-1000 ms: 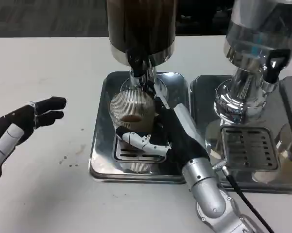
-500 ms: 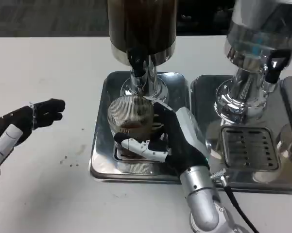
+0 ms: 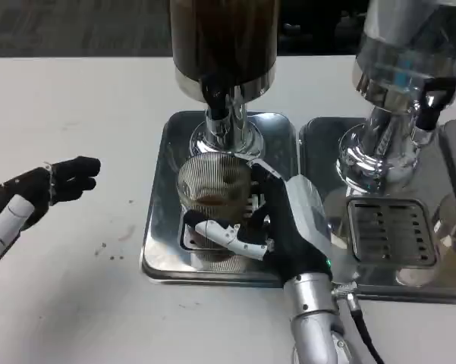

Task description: Grasp the cup under the faucet to collect the drink, then remove the cup.

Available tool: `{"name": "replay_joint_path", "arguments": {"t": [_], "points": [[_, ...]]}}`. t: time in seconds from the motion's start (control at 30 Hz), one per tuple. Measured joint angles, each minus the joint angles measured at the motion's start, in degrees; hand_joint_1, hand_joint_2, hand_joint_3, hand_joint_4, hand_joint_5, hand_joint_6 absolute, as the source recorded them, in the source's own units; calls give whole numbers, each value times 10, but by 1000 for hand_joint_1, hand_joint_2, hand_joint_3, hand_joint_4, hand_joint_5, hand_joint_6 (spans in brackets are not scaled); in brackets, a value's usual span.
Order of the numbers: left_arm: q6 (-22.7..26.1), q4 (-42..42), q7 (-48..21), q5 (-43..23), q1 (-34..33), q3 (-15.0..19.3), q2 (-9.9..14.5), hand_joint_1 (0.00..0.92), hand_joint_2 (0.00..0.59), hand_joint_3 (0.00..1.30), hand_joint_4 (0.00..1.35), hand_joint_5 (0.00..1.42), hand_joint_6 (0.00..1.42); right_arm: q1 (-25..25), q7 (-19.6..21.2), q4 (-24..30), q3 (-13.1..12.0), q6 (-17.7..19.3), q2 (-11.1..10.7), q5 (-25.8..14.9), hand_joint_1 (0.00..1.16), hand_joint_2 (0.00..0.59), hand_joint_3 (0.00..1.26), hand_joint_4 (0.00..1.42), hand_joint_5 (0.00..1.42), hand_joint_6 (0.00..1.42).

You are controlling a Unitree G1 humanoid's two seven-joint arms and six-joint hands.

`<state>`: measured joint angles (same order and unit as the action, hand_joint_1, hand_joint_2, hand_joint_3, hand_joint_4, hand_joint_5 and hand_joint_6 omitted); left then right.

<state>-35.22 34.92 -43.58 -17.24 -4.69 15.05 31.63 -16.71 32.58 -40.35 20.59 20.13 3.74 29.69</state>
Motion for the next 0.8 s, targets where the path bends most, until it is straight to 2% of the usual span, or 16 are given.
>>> {"name": "replay_joint_path", "arguments": {"t": [0.23, 0.33, 0.4, 0.6, 0.8], "points": [[3, 1, 0, 2, -1, -1, 0, 0, 141, 313, 223, 217, 190, 18, 53, -1, -2, 27, -5, 6, 797, 221, 678, 756, 945, 1167], [3, 4, 0, 3, -1, -4, 0, 0, 142, 313, 223, 218, 190, 22, 70, 1, -2, 44, -12, 11, 856, 210, 686, 758, 961, 1195], [3, 7, 0, 4, -3, -5, 0, 0, 144, 313, 223, 221, 190, 23, 74, 2, -2, 52, -15, 12, 968, 160, 708, 766, 968, 1235], [3, 18, 0, 19, -7, -10, -1, 0, 146, 313, 224, 226, 193, 25, 69, 4, -2, 69, -19, 11, 1036, 131, 782, 825, 979, 1232], [3, 19, 0, 20, -8, -15, -2, 0, 147, 313, 224, 227, 194, 37, 25, 23, -3, 69, -24, -2, 1067, 136, 841, 873, 1005, 1238]]}}
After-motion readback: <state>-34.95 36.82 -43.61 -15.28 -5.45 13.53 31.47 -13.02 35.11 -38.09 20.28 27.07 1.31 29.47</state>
